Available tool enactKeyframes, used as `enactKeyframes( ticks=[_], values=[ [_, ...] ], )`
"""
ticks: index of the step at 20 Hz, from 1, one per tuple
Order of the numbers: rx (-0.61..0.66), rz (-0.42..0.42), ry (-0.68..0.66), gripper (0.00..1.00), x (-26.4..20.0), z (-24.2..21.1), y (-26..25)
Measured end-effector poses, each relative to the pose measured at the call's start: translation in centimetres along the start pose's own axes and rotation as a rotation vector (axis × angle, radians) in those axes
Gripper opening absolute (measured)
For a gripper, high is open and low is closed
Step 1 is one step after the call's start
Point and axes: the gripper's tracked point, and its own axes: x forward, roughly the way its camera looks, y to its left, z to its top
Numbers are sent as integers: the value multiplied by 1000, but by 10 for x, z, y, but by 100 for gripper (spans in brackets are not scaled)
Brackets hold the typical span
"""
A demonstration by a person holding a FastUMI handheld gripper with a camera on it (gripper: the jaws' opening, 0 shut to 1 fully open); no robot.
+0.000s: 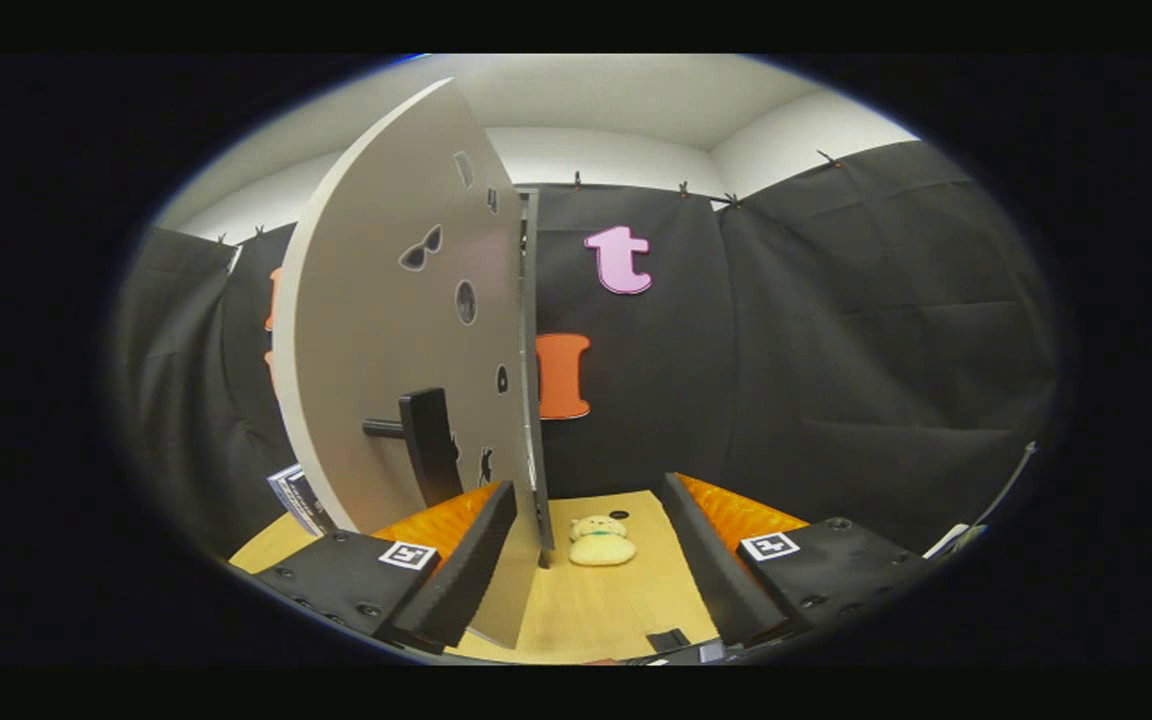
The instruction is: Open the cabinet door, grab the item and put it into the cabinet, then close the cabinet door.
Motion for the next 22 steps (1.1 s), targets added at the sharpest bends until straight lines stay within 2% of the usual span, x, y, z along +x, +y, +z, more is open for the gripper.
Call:
enactKeyframes(
  ticks=[5,16,22],
  values=[
    [-15,32,4,95,0,-1,41],
    [-10,240,38,95,32,-18,150],
    [1,347,54,96,34,-22,180]
  ],
)
